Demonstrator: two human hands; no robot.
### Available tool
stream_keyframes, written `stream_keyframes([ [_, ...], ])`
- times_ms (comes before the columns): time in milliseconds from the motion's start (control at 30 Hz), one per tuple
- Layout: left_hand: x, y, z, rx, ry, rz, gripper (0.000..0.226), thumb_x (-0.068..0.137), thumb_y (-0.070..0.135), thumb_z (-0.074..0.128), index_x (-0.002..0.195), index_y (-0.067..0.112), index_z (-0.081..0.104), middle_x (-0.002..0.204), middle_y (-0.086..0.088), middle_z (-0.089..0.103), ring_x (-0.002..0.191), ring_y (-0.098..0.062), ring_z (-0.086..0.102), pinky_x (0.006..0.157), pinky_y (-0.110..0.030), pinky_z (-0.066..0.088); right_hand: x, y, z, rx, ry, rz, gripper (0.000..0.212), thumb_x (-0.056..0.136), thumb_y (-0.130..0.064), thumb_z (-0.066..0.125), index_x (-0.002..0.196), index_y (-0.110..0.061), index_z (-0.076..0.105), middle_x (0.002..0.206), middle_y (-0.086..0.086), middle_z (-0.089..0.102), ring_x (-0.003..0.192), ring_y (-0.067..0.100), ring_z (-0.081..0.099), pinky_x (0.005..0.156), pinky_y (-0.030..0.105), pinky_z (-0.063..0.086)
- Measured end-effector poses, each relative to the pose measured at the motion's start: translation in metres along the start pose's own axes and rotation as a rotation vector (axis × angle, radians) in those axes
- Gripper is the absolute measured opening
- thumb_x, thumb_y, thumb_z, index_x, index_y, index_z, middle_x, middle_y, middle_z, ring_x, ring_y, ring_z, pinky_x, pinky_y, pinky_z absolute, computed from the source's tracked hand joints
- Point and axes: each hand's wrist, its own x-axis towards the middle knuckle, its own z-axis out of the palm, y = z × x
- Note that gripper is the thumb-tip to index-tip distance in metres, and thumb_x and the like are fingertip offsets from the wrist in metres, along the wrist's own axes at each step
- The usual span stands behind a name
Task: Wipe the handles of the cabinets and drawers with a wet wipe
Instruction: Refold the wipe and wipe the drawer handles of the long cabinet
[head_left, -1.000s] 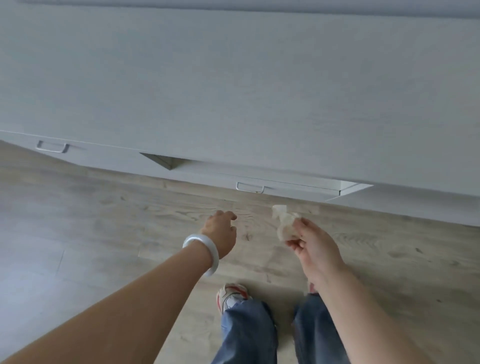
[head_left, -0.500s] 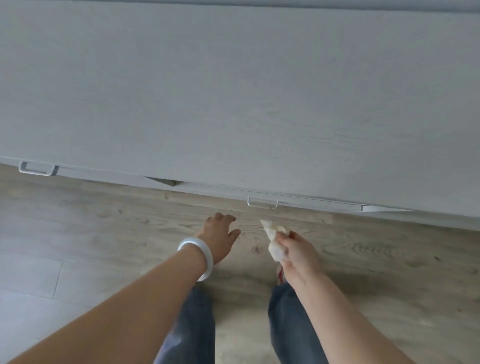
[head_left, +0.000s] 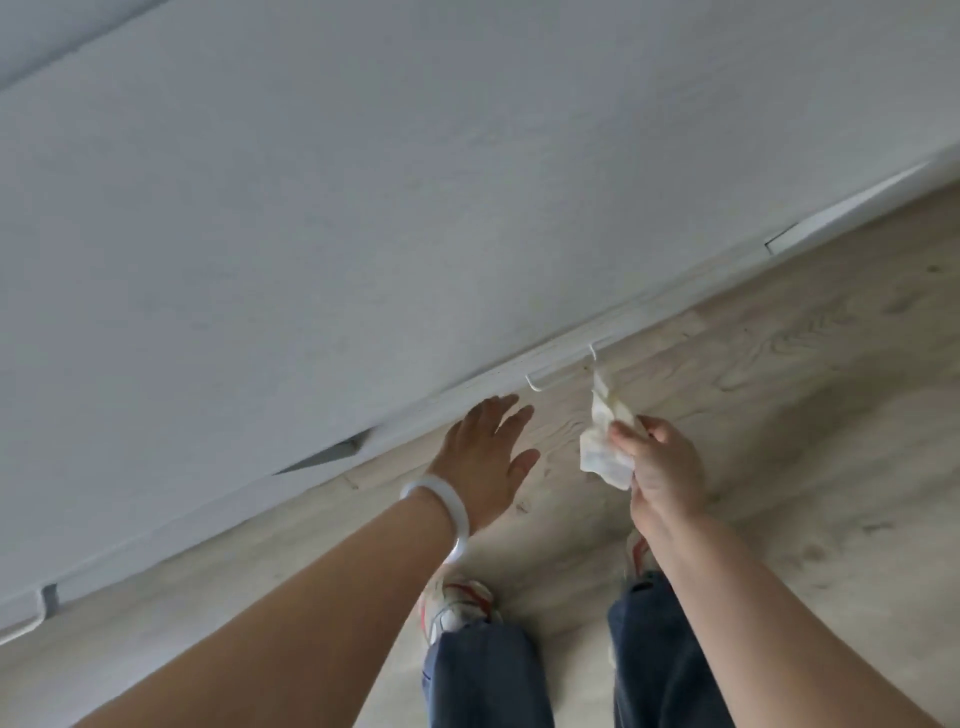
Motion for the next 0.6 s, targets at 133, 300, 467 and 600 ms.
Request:
stream_keyframes([
  [133,0.046,-0.007,0.009,0.189,0.013,0.148,0.064,0.101,0.045,0.03,0.154,0.023,0.0,0.161,0.007,-0.012,0.148,-0.012,-0.014,0.118,-0.031,-0.003,0.021,0.022,-0.006,0.044,0.124,-0.088,0.011,0.081,-0.023,0.072,0.09,-0.02,0.067,0.094,0.012,0.07,0.092,0.033,0.066,0.086,0.049,0.052],
  [300,0.117,-0.009,0.009,0.409,0.044,0.342,0.081,0.097,0.053,0.037,0.151,0.025,-0.016,0.158,0.007,-0.025,0.145,-0.012,-0.024,0.121,-0.038,-0.006,0.063,0.035,-0.001,0.175,0.174,-0.097,0.004,0.079,-0.02,0.069,0.077,-0.023,0.07,0.078,0.01,0.066,0.081,0.035,0.064,0.078,0.053,0.052],
  [467,0.153,-0.028,0.014,0.488,0.051,0.363,0.096,0.089,0.063,0.044,0.151,0.023,-0.018,0.158,0.008,-0.026,0.145,-0.011,-0.023,0.121,-0.041,-0.003,0.096,0.039,0.013,0.333,0.22,-0.127,0.013,0.077,-0.013,0.067,0.071,-0.024,0.069,0.069,0.0,0.062,0.074,0.023,0.06,0.067,0.031,0.05],
  [600,0.155,-0.034,0.024,0.51,0.122,0.379,0.091,0.092,0.063,0.041,0.153,0.022,-0.013,0.16,0.006,-0.021,0.146,-0.013,-0.02,0.121,-0.043,-0.005,0.109,0.047,0.028,0.398,0.226,-0.159,0.008,0.075,-0.018,0.071,0.078,-0.026,0.073,0.082,0.004,0.07,0.082,0.02,0.066,0.082,0.039,0.052],
])
